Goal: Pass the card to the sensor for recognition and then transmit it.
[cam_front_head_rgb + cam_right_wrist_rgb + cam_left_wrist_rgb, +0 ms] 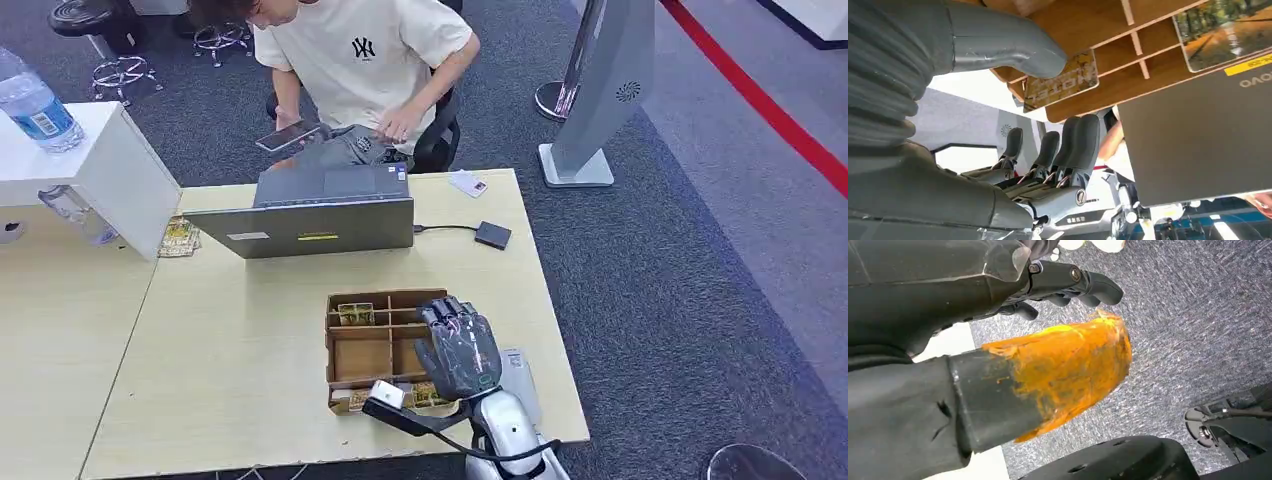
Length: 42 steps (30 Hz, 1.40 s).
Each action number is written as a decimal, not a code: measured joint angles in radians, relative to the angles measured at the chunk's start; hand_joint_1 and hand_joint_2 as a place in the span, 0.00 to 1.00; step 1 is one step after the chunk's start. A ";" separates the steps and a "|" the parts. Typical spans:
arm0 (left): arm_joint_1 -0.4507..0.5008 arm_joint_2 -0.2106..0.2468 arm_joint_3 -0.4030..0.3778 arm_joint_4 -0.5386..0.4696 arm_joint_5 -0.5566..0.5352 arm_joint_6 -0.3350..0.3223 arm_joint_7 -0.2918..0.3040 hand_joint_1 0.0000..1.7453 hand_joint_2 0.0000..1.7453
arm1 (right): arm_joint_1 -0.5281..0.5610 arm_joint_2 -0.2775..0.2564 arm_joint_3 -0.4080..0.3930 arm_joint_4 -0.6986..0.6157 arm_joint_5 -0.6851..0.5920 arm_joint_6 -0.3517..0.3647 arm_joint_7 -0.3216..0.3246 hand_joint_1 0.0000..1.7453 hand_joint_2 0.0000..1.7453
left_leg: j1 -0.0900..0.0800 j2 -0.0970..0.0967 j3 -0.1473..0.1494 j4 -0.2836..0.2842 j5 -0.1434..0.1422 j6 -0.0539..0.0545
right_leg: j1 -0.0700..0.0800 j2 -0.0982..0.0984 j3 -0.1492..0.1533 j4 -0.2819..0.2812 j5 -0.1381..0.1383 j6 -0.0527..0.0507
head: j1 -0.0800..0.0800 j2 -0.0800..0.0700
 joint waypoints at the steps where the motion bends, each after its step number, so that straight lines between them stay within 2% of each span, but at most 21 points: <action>1: 0.000 0.000 0.000 0.000 0.000 0.000 0.000 0.00 0.00 | -0.002 0.000 -0.002 0.003 0.000 0.000 0.001 0.48 1.00 | 0.000 0.000 0.000 0.000 0.000 0.000 | 0.000 0.000 0.000 0.000 0.000 0.000 | 0.000 0.000; 4: 0.000 0.000 0.000 0.000 -0.002 0.000 0.000 0.00 0.00 | -0.008 0.000 -0.009 0.014 0.002 0.000 0.005 0.56 1.00 | 0.000 0.000 0.000 0.000 0.000 0.000 | 0.000 0.000 0.000 0.000 0.000 0.000 | 0.000 0.000; 5: 0.000 0.000 0.000 0.000 -0.003 0.000 0.000 0.00 0.00 | -0.011 0.000 -0.011 0.017 0.002 0.000 0.008 0.63 1.00 | 0.000 0.000 0.000 0.000 0.000 0.000 | 0.000 0.000 0.000 0.000 0.000 0.000 | 0.000 0.000; 6: 0.000 0.000 0.000 0.000 -0.003 0.000 0.000 0.00 0.00 | -0.012 0.000 -0.013 0.021 0.002 0.000 0.009 0.84 1.00 | 0.000 0.000 0.000 0.000 0.000 0.000 | 0.000 0.000 0.000 0.000 0.000 0.000 | 0.000 0.000; 8: 0.000 0.000 0.000 0.000 -0.003 0.000 0.000 0.00 0.00 | -0.016 0.000 -0.018 0.026 0.002 0.000 0.012 0.91 1.00 | 0.000 0.000 0.000 0.000 0.000 0.000 | 0.000 0.000 0.000 0.000 0.000 0.000 | 0.000 0.000; 13: 0.000 0.000 0.000 0.000 -0.006 -0.001 0.000 0.00 0.00 | -0.021 0.000 -0.027 0.035 0.003 0.000 0.015 0.95 1.00 | 0.000 0.000 0.000 0.000 0.000 0.000 | 0.000 0.000 0.000 0.000 0.000 0.000 | 0.000 0.000; 29: 0.000 0.000 0.000 0.000 -0.015 -0.001 -0.007 0.00 0.00 | -0.028 0.000 -0.044 0.035 0.005 0.000 0.013 0.96 1.00 | 0.000 0.000 0.000 0.000 0.000 0.000 | 0.000 0.000 0.000 0.000 0.000 0.000 | 0.000 0.000; 36: 0.000 0.000 0.000 0.000 -0.015 -0.001 -0.007 0.00 0.00 | -0.024 0.000 -0.051 0.015 -0.034 0.000 -0.010 0.94 1.00 | 0.000 0.000 0.000 0.000 0.000 0.000 | 0.000 0.000 0.000 0.000 0.000 0.000 | 0.000 0.000; 38: 0.000 0.000 0.000 0.000 -0.015 -0.001 -0.007 0.00 0.00 | -0.024 0.000 -0.051 0.014 -0.035 0.000 -0.011 0.99 1.00 | 0.000 0.000 0.000 0.000 0.000 0.000 | 0.000 0.000 0.000 0.000 0.000 0.000 | 0.000 0.000; 42: 0.000 0.000 0.000 0.000 -0.013 0.000 -0.007 0.00 0.00 | -0.014 0.003 -0.063 -0.015 -0.102 -0.001 -0.069 0.99 1.00 | 0.000 0.000 0.000 0.000 0.000 0.000 | 0.000 0.000 0.000 0.000 0.000 0.000 | 0.000 0.000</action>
